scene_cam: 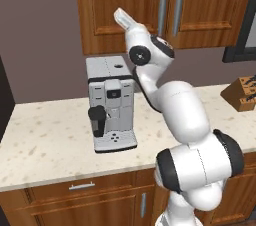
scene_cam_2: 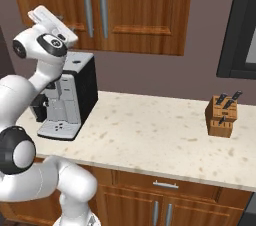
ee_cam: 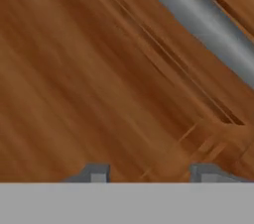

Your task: Pick the eggplant from the counter and place it in the cabinet. Then close the cabinet.

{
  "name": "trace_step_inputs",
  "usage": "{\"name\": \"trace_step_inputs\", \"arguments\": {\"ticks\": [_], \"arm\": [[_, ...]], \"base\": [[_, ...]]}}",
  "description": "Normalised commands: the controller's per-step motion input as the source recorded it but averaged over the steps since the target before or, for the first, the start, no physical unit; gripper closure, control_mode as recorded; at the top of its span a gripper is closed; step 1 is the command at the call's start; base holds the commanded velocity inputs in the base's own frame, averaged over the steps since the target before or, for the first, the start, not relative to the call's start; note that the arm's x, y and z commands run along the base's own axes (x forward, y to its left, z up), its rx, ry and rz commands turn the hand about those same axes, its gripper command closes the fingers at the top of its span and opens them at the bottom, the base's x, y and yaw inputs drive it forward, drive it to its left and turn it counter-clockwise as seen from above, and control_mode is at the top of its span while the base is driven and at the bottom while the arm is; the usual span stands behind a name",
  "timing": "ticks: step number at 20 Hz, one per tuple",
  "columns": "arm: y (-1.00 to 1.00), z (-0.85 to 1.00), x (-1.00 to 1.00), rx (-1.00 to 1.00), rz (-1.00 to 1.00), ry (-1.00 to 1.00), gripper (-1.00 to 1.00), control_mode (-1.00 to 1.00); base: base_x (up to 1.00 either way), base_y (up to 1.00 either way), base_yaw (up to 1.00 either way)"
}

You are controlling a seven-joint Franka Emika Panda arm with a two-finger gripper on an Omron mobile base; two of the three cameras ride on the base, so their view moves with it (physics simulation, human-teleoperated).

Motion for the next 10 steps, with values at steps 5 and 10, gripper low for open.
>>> {"name": "trace_step_inputs", "arguments": {"ticks": [5, 10], "arm": [[-0.34, 0.0, -0.52, -0.11, 0.26, 0.04, -1.0, -1.0], [-0.15, 0.07, -1.0, -0.14, 0.21, 0.0, -1.0, -1.0]], "base": [[0.0, 0.0, 0.0], [0.0, 0.0, 0.0]]}}
